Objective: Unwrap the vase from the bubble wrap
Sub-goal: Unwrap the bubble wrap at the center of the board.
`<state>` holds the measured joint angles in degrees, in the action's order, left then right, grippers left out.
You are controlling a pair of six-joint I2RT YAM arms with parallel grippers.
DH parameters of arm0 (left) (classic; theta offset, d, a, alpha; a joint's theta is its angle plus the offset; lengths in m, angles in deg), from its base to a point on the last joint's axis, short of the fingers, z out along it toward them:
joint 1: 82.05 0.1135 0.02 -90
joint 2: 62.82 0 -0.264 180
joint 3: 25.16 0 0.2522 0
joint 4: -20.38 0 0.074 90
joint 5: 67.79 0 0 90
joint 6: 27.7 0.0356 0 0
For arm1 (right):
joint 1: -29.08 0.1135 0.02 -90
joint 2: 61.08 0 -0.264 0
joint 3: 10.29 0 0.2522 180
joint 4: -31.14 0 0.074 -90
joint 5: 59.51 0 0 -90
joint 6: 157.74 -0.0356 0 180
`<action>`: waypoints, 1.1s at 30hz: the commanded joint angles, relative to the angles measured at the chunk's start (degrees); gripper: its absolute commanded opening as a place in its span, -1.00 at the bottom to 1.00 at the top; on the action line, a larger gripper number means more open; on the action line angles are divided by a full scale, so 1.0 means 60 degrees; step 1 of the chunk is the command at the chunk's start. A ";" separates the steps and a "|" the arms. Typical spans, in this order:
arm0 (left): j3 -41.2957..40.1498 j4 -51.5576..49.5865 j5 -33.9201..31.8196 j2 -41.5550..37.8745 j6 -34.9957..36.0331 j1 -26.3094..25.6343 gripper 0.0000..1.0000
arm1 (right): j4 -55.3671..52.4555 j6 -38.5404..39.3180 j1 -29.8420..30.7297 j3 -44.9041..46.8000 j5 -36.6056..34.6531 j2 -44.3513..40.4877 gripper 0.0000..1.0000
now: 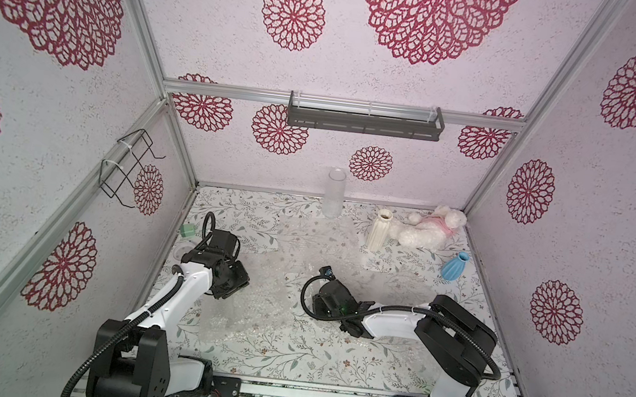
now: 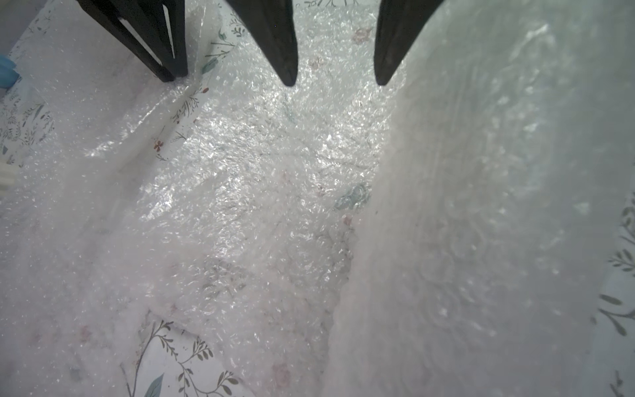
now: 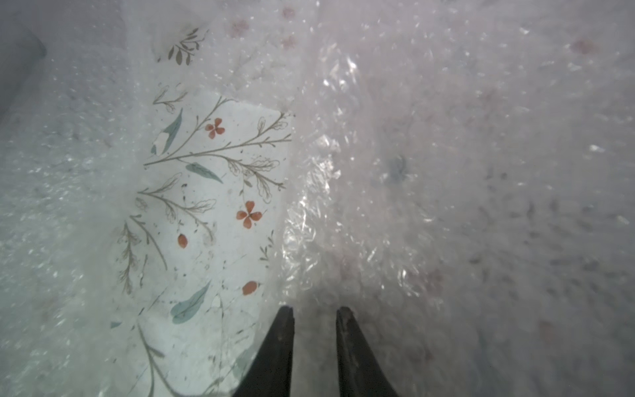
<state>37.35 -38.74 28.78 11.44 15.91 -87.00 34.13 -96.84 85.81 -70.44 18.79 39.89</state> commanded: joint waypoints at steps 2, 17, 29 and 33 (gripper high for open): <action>-0.0060 0.0046 0.0173 -0.0203 -0.0061 0.0122 -0.18 | -0.0103 0.0202 0.0318 -0.0362 0.0040 -0.0870 -0.26; -0.0113 0.0246 0.0495 -0.0306 0.0086 0.0269 -0.18 | 0.0423 -0.0086 0.0814 -0.1762 0.1832 0.0926 -0.02; -0.0157 0.0409 0.0654 -0.0306 0.0017 0.0269 -0.17 | 0.0620 -0.0144 0.0781 -0.2056 0.1779 0.1228 -1.00; -0.0098 0.0350 0.0649 -0.0306 0.0107 0.0275 -0.17 | 0.0834 -0.0199 0.0677 -0.1448 0.1178 0.0420 -1.00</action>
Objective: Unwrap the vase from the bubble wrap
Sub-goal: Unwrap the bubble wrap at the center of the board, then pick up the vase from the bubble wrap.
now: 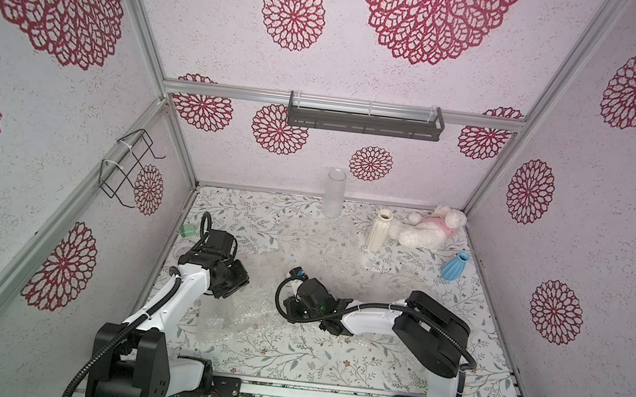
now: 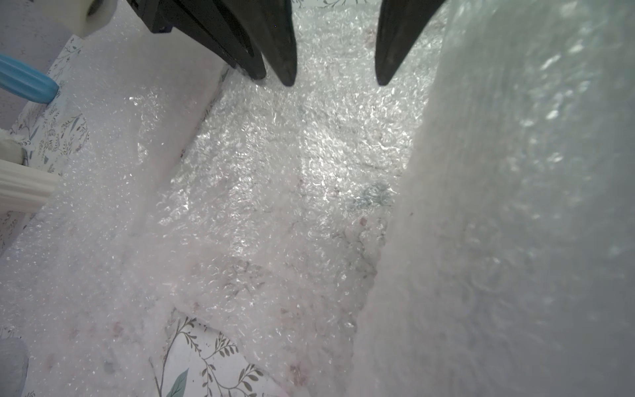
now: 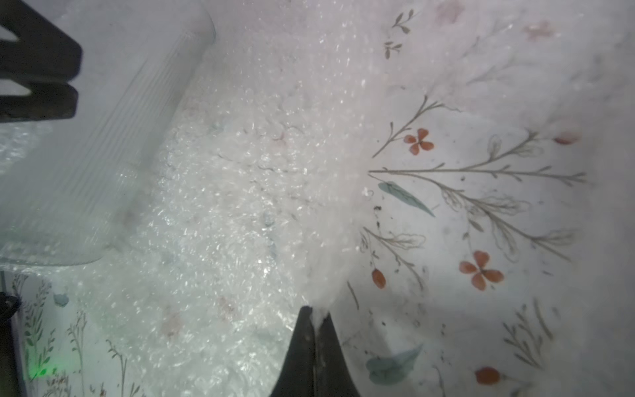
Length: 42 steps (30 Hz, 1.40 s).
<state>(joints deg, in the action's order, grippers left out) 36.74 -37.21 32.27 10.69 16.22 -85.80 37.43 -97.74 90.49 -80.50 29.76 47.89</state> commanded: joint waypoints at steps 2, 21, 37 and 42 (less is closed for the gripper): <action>0.0019 0.0070 0.0093 -0.0168 0.0090 0.0083 -0.16 | 0.0294 -0.0098 -0.0166 0.0442 -0.0888 -0.1285 -1.00; 0.0107 -0.0188 -0.0174 -0.0334 0.0181 0.0292 -0.15 | -0.0816 -0.0247 -0.0800 0.2034 -0.2148 -0.3448 -1.00; 0.1181 -0.1145 -0.1527 -0.0354 0.0730 0.0500 0.07 | -0.0841 -0.0023 -0.0925 0.2157 -0.1995 -0.3363 -1.00; 0.2682 -0.2149 -0.2356 0.1144 0.1458 -0.0614 0.23 | -0.0757 0.0048 -0.0919 0.2102 -0.1829 -0.3112 -1.00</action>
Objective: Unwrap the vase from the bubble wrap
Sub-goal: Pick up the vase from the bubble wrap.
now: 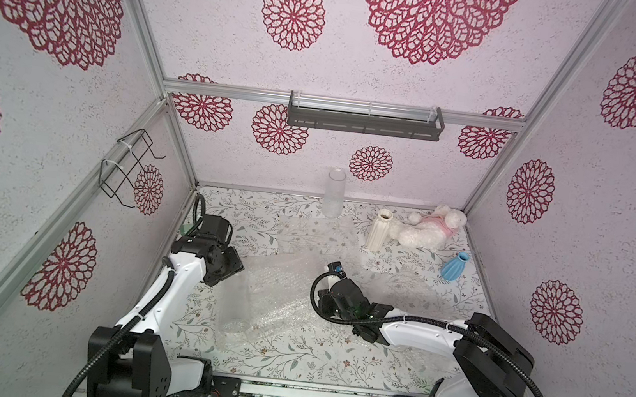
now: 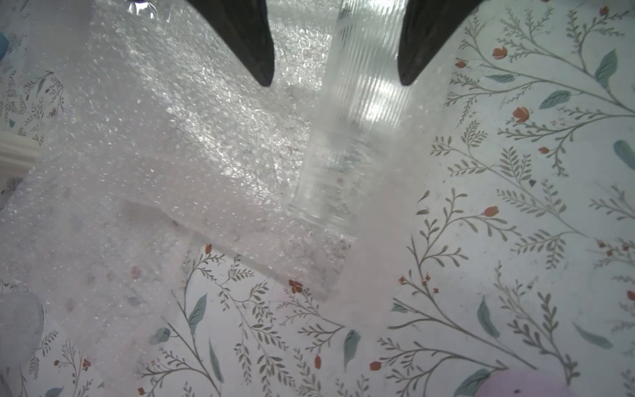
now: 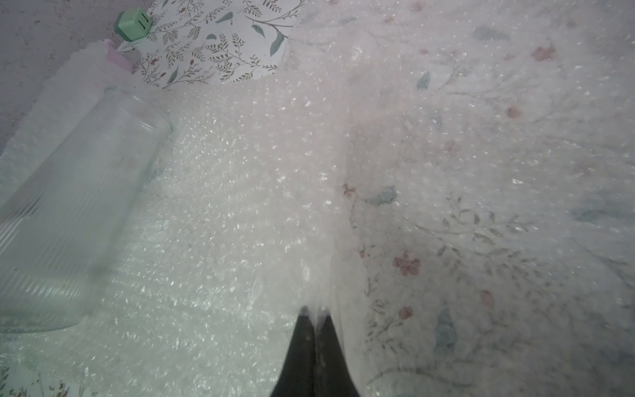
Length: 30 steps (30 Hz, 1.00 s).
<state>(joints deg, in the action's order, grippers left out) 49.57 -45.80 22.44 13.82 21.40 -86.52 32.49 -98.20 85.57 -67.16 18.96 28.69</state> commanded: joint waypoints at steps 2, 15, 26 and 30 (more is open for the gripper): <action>0.0942 -0.1005 -0.1202 0.1124 0.0748 -0.0836 0.27 | 0.0060 0.0175 -0.0115 -0.0179 0.0047 0.0166 -1.00; 0.1374 -0.0763 -0.2187 0.2883 0.1273 -0.1012 0.59 | 0.0064 0.0562 -0.0112 -0.0261 0.0488 0.0284 -0.95; 0.2837 -0.1141 -0.2307 0.5210 0.2190 -0.0731 0.59 | 0.0022 0.0669 -0.0120 -0.0314 0.0894 0.0403 -0.85; 0.2833 -0.1215 -0.2253 0.5663 0.2198 -0.0630 0.56 | -0.0069 0.0780 -0.0117 -0.0329 0.0882 0.0345 -0.84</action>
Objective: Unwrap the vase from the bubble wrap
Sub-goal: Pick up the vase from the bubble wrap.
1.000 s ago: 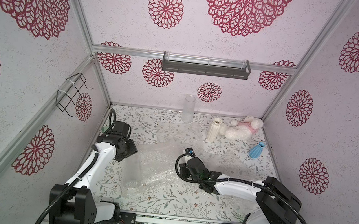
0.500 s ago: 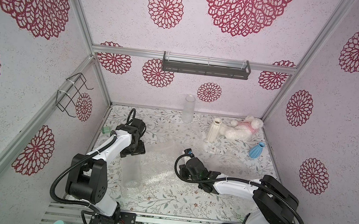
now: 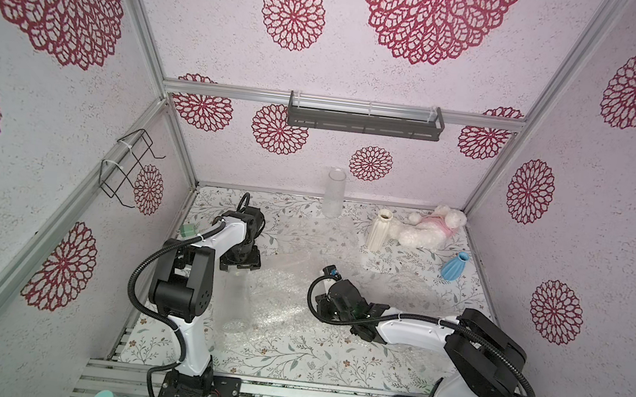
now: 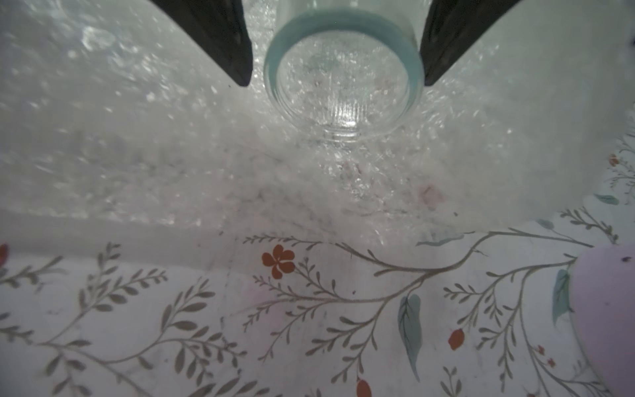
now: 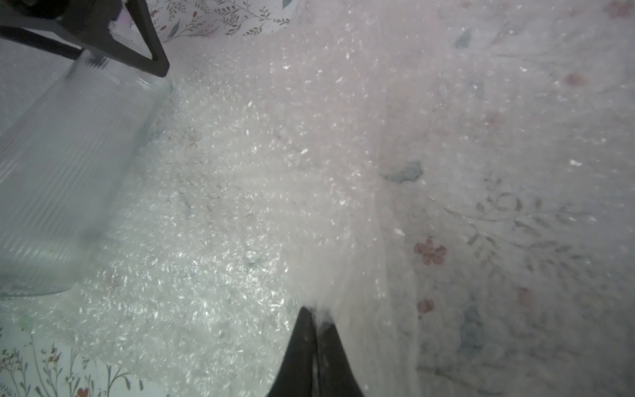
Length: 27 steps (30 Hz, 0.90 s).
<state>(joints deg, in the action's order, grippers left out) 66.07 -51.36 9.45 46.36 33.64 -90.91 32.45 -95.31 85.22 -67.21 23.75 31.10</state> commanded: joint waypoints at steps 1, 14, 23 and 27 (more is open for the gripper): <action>0.0056 -0.0285 -0.0074 0.0296 0.0125 0.0101 0.56 | -0.0059 0.0317 -0.0071 -0.0322 0.0084 -0.0056 -0.84; 0.0008 -0.0096 -0.0059 0.1147 -0.0210 0.0188 0.34 | -0.0108 0.0406 -0.0233 -0.0246 0.0045 -0.0273 -0.82; -0.0438 0.0114 -0.0645 -0.1498 -0.0647 0.0109 0.32 | -0.0186 0.0406 -0.0249 -0.0153 -0.0044 -0.0556 -0.82; -0.0989 0.0314 -0.0984 -0.2995 -0.0964 -0.0055 0.30 | -0.0245 0.0406 -0.0249 -0.0106 -0.0166 -0.0696 -0.82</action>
<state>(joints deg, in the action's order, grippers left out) 61.07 -50.66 6.79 34.36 30.31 -90.50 31.29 -94.07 84.08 -67.34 24.47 29.88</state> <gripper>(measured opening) 0.715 0.092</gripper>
